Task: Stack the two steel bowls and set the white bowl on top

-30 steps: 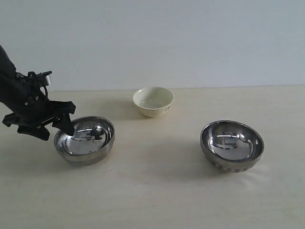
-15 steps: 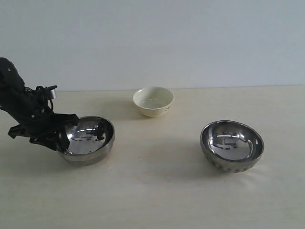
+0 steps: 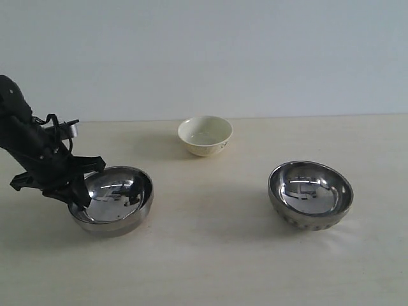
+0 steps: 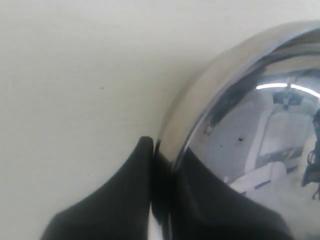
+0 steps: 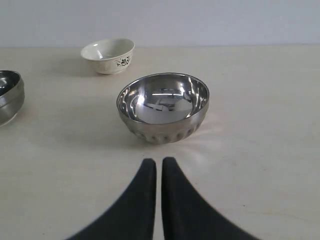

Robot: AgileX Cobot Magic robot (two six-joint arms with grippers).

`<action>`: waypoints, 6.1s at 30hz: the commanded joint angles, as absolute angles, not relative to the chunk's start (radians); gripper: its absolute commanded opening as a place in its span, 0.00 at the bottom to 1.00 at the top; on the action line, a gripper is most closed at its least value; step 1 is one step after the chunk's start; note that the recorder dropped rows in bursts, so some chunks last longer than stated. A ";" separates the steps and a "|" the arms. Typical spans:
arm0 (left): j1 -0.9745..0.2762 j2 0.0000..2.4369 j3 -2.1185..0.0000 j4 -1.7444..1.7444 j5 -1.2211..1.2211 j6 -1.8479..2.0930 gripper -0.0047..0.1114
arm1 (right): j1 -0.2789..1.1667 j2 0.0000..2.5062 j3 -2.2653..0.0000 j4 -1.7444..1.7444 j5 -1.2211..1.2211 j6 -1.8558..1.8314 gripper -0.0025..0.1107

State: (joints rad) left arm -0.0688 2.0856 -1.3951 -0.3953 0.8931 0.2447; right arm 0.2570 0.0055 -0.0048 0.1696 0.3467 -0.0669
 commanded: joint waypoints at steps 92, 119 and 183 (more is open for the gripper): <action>-0.420 2.126 -1.407 -0.373 0.856 0.164 0.07 | 0.252 0.000 0.000 0.168 0.342 -0.067 0.02; -0.387 2.064 -1.432 -0.368 0.993 0.133 0.57 | 0.252 0.000 0.000 0.168 0.342 -0.067 0.02; -0.334 0.733 -0.432 -0.741 0.338 0.437 0.07 | 0.252 0.000 0.000 0.168 0.342 -0.067 0.02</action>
State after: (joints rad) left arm -0.3514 0.7996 -0.4352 -0.7320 0.3410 0.4328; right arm 0.2570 0.0055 -0.0048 0.1696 0.3467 -0.0669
